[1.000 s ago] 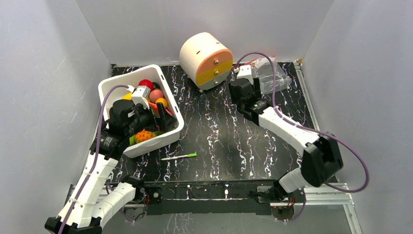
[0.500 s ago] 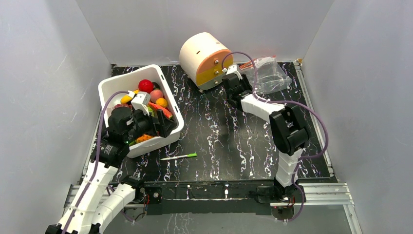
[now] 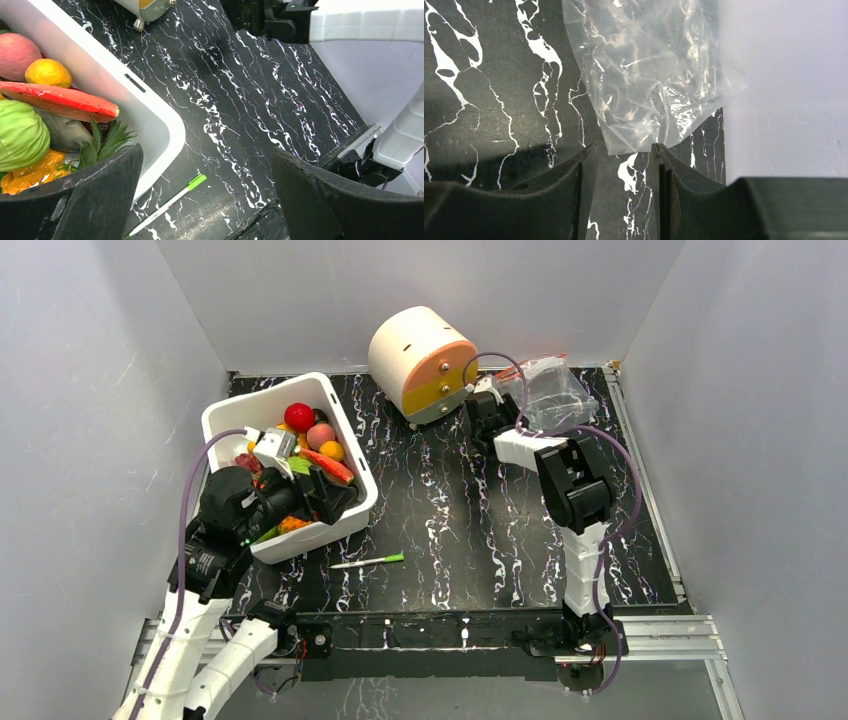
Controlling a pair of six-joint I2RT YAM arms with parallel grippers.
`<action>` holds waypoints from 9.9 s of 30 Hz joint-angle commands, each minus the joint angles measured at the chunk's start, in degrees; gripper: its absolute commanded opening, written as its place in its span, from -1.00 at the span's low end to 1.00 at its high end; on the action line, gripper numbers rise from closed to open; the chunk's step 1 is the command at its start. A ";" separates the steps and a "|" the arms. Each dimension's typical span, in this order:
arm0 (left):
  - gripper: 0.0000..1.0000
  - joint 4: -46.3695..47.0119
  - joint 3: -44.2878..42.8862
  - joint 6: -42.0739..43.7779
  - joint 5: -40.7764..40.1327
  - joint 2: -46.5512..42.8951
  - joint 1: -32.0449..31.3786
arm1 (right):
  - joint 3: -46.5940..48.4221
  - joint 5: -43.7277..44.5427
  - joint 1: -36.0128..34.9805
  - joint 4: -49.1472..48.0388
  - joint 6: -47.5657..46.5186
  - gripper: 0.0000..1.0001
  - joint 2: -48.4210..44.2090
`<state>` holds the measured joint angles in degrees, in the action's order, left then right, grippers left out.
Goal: Place the food in the zip-top bag and seal the zipper
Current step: Pick up the zipper food storage bag at the center of the board, then adjust the zipper food storage bag at the center of the board.
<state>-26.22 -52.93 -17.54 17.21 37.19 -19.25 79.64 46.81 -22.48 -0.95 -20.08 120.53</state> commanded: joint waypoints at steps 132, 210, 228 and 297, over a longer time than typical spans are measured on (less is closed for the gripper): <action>-1.00 34.75 6.07 -36.46 12.01 19.84 -0.27 | -11.98 -48.85 -16.62 24.77 52.61 0.05 -59.62; 0.45 18.32 -0.61 -27.02 14.75 24.49 -0.69 | -11.51 -10.09 -40.43 17.49 54.02 -1.00 -45.47; -1.00 19.11 -1.21 -24.16 13.51 27.54 -1.23 | -4.75 -6.26 -40.45 27.26 56.51 -0.57 -40.64; 0.80 -9.02 -20.01 -3.81 -22.28 35.77 3.46 | -6.40 -1.12 -35.95 40.37 50.13 -1.00 -52.06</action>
<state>-34.96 -75.61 -20.16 1.54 73.10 -19.22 76.55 49.36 -58.65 45.12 30.28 65.91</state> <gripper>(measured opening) 0.933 0.009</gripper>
